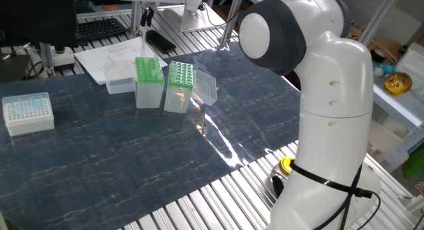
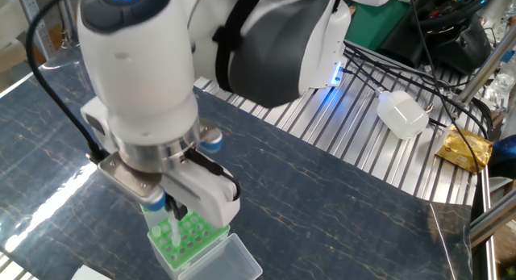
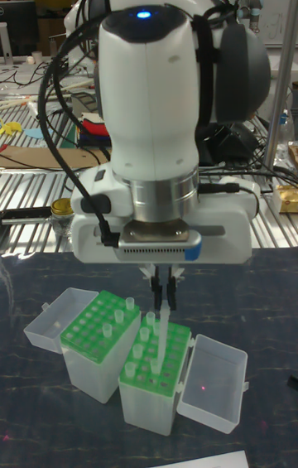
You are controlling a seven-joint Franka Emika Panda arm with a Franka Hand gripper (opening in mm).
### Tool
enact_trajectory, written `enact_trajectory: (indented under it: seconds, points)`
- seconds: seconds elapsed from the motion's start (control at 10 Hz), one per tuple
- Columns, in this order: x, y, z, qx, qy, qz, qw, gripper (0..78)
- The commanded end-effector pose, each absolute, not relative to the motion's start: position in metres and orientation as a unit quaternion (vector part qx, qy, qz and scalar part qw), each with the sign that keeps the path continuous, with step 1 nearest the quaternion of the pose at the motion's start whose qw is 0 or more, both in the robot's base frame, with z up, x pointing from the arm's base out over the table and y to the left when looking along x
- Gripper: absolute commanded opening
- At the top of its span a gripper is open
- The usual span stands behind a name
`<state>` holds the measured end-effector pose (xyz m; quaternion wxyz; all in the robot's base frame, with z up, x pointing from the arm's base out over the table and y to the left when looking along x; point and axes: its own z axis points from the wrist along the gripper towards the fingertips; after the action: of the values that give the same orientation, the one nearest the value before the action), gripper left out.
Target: Transfer all large pipette tips from one holder to another
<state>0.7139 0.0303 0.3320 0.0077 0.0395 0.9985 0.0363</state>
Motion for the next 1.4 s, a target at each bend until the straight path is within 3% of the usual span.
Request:
enact_trajectory:
  seconds: [0.1,0.6,1.4]
  points:
    - [0.713,0.027,0.347,0.050,0.998,0.040,0.004,1.1]
    - [0.711,0.021,0.360,0.060,0.997,0.049,-0.001,1.1]
    - [0.716,-0.015,0.378,0.003,1.000,0.024,-0.013,1.1]
